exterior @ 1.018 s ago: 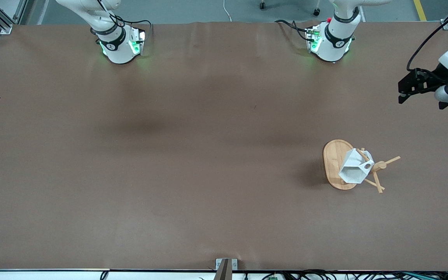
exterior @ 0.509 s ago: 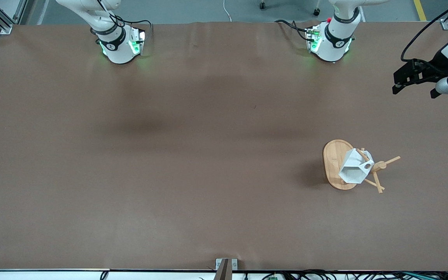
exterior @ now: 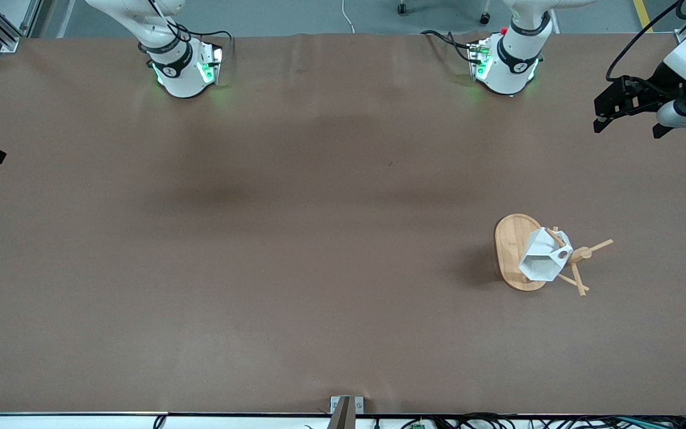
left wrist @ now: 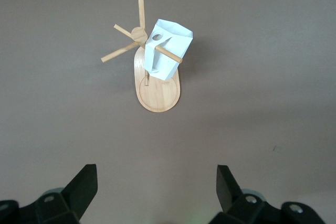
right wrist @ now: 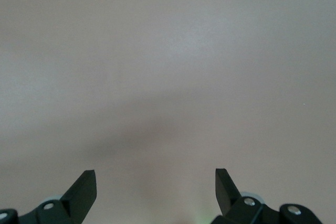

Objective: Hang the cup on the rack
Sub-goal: 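Open the left gripper and raise it away from the rack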

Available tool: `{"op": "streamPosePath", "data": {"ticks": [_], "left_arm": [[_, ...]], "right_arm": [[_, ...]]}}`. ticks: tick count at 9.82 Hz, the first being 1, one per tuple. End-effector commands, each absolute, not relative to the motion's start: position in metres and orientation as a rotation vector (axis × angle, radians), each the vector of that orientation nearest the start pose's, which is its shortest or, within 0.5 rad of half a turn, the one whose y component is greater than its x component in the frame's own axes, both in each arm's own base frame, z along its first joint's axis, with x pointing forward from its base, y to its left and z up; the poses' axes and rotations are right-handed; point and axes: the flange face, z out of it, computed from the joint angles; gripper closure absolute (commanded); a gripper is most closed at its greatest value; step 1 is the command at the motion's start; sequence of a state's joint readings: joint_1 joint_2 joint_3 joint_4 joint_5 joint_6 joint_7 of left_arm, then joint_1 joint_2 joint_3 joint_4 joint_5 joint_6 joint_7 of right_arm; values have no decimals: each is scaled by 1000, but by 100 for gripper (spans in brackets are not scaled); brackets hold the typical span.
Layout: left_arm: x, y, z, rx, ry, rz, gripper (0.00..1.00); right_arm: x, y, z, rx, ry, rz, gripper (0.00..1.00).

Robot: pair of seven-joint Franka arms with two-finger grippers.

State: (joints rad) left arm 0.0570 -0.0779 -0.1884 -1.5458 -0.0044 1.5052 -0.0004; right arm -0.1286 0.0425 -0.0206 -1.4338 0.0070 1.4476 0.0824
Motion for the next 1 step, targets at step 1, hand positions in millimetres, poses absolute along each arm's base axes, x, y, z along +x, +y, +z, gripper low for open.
{"op": "streamPosePath", "data": {"ticks": [1], "left_arm": [[516, -72, 656, -3096, 215, -1, 0]], "right_arm": [[546, -83, 656, -3093, 372, 37, 0]]}}
